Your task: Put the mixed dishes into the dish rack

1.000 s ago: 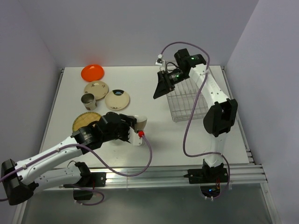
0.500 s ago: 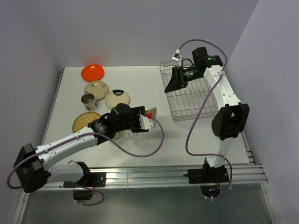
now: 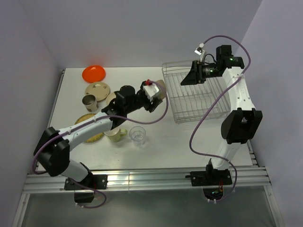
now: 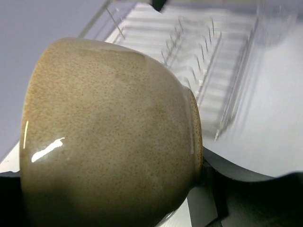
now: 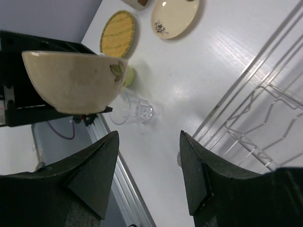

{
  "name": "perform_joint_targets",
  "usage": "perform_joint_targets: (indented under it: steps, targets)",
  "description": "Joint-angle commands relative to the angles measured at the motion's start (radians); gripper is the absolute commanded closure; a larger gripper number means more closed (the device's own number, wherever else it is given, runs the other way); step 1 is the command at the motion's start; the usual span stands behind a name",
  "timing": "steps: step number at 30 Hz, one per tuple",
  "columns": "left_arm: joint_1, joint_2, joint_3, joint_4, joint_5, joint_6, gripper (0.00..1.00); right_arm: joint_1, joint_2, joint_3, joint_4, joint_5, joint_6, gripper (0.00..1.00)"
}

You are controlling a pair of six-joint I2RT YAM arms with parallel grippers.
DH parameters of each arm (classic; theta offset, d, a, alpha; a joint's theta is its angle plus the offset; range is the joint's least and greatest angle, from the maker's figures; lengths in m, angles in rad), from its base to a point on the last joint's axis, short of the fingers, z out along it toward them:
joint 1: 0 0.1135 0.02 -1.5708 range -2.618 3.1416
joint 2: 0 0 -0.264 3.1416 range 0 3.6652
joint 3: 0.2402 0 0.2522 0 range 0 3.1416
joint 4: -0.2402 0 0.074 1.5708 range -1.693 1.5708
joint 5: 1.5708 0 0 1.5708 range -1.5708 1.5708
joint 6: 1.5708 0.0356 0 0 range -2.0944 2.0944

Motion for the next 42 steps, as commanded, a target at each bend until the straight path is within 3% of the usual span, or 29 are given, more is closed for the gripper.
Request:
perform_joint_targets:
  steps: [1, 13, 18, 28, 42]
  targets:
    - [0.028, 0.054, 0.118, 0.302, 0.055, -0.264, 0.43, -0.036, -0.077, 0.015, 0.057, -0.024, 0.018, 0.38]
    - [0.089, 0.361, 0.322, 0.669, 0.013, -0.871, 0.43, -0.126, -0.124, -0.069, 0.085, -0.049, 0.011, 0.38]
    - [0.108, 0.478, 0.401, 0.738, -0.016, -1.076, 0.44, -0.157, -0.149, -0.104, 0.114, -0.039, 0.018, 0.38]
    - [0.111, 0.686, 0.621, 0.718, 0.002, -1.433, 0.46, -0.204, -0.189, -0.173, 0.139, -0.009, -0.008, 0.38]
    - [0.095, 0.954, 1.024, 0.456, 0.041, -1.625, 0.47, -0.241, -0.223, -0.25, 0.219, 0.071, 0.012, 0.38]
